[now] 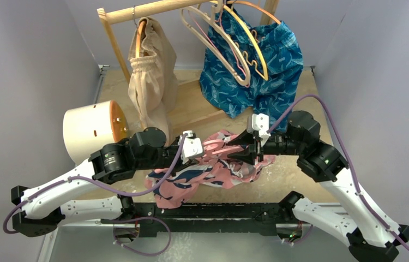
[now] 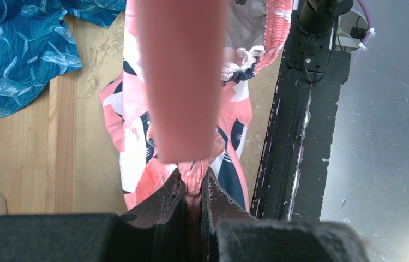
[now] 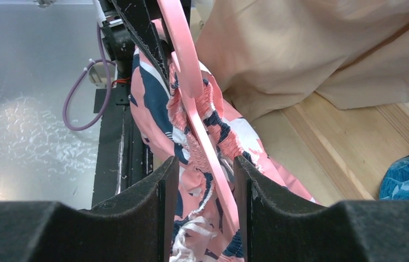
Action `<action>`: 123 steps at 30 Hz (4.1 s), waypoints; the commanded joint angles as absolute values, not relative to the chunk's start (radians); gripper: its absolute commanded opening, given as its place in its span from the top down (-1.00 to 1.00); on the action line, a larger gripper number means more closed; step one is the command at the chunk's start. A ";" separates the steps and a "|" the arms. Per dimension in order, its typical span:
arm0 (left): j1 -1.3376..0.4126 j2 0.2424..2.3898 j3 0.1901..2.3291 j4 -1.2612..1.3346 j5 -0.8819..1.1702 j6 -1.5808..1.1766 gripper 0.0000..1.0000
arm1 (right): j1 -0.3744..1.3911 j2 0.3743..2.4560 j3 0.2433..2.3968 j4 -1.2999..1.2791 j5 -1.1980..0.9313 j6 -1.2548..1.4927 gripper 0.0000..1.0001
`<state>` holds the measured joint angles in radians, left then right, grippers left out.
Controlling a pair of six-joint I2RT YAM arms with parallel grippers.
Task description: Place the shorts on the hanger
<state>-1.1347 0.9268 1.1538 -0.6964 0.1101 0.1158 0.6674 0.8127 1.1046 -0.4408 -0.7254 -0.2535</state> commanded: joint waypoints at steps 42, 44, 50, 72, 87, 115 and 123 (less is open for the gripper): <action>-1.134 0.789 1.352 -0.844 -0.096 0.149 0.72 | 0.710 0.738 1.155 -0.595 -0.623 -0.267 1.00; -1.134 0.781 1.360 -0.855 -0.112 0.150 0.67 | 0.709 0.732 1.164 -0.612 -0.634 -0.248 1.00; -1.134 0.766 1.370 -0.828 -0.177 0.128 0.22 | 0.709 0.745 1.219 -0.586 -0.602 -0.157 1.00; -1.134 0.815 1.244 -0.539 -0.387 0.290 -0.08 | 0.710 0.728 1.408 -0.510 -0.381 0.121 1.00; -1.134 0.817 1.264 -0.393 -0.574 0.188 1.00 | 0.709 0.715 1.405 -0.710 -0.302 0.113 1.00; -1.134 0.713 1.095 -0.561 -0.635 -0.147 -0.01 | 0.709 0.846 1.970 -1.081 0.250 0.165 1.00; -1.134 0.735 1.066 -0.572 -0.634 -0.138 -0.06 | 0.709 0.798 2.051 -1.045 0.339 0.168 1.00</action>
